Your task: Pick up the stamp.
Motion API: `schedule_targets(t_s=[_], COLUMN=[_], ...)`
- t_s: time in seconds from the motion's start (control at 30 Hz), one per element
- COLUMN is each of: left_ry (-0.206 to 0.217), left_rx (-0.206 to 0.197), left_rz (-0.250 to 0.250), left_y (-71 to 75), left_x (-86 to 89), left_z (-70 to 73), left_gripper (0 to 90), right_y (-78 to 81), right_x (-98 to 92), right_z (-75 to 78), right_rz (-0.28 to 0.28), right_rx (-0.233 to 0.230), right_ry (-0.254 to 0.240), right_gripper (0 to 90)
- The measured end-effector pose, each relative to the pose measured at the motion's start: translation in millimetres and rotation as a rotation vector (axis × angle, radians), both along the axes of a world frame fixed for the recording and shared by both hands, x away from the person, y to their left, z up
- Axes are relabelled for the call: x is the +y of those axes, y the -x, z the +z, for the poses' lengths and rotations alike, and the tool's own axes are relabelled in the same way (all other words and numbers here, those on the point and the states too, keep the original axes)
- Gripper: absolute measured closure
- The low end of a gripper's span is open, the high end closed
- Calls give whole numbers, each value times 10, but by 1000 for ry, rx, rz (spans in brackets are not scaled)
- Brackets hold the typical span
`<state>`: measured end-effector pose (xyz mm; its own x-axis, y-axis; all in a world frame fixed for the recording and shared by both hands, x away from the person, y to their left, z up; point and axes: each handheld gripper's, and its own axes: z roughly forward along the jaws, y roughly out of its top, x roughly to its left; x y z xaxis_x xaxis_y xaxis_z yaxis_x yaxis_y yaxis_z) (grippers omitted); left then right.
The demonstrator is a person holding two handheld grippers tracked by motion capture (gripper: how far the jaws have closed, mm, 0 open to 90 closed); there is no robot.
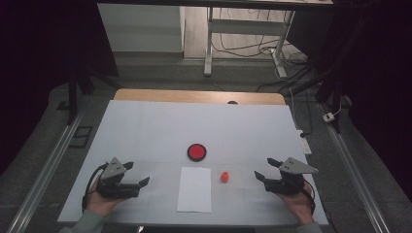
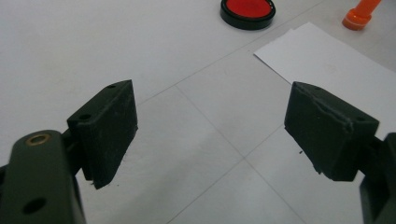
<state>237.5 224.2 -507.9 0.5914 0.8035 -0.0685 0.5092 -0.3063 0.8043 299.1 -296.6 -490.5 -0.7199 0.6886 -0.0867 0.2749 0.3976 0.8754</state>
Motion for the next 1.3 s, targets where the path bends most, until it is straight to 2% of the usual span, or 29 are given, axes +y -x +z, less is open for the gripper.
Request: schedule_targets(t_s=[0.23, 0.27, 0.3, 0.5, 0.6, 0.77, 1.1, 1.3], left_ry=[2, 3, 3, -4, -7, -8, -11, -34], left_rx=[0, -2, -4, -3, -4, -4, 6, 16], left_rz=[3, 2, -1, -3, -8, -12, -8, -9], left_y=[4, 5, 8, -14, -23, -29, -60, -63], left_x=[9, 6, 1, -20, -43, -67, -98, -132], left_z=[-7, -4, -2, 2, 6, 16, 11, -18], left_gripper=[178, 179, 179, 179, 179, 178, 178, 178], right_y=[12, 13, 22, 48, 45, 40, 40, -78], right_x=[131, 151, 162, 281, 329, 399, 539, 710], right_z=[81, 79, 90, 142, 166, 172, 205, 257], right_rz=[27, 34, 40, 68, 89, 110, 133, 158], right_rx=[-10, -14, -5, -18, -22, -11, 10, 40], right_ry=[-16, -37, -29, -20, -32, -38, -21, -2], right_gripper=[281, 281, 282, 287, 288, 288, 288, 286])
